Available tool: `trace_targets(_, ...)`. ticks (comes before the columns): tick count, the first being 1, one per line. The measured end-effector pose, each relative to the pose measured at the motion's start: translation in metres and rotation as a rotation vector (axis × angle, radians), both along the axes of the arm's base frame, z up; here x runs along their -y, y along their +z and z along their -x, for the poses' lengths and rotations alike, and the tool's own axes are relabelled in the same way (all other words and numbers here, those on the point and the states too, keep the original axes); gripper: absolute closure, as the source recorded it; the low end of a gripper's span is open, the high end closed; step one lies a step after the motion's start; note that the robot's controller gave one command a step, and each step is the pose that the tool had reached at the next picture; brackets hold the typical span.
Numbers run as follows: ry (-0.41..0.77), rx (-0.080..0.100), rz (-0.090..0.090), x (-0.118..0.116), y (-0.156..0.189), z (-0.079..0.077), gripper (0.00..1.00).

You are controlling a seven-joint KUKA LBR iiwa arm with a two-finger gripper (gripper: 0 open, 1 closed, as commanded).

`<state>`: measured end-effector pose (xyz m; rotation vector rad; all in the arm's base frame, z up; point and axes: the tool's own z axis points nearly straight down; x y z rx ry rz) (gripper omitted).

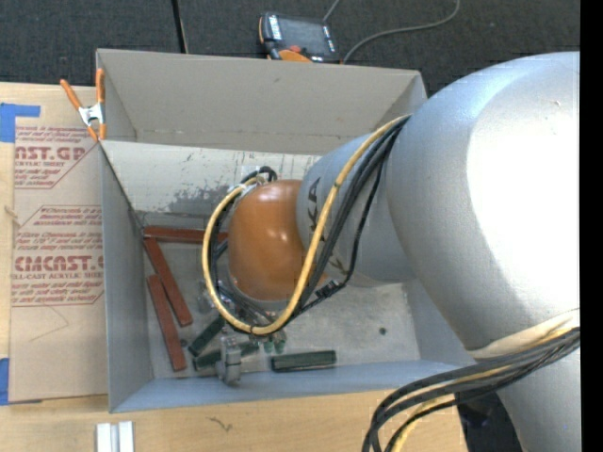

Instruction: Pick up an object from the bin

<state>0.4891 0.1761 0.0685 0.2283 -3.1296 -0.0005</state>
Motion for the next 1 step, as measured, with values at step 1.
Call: trace_targets(1,0.002,0.006,-0.004,-0.0025,0.0046,-0.0028,1.00)
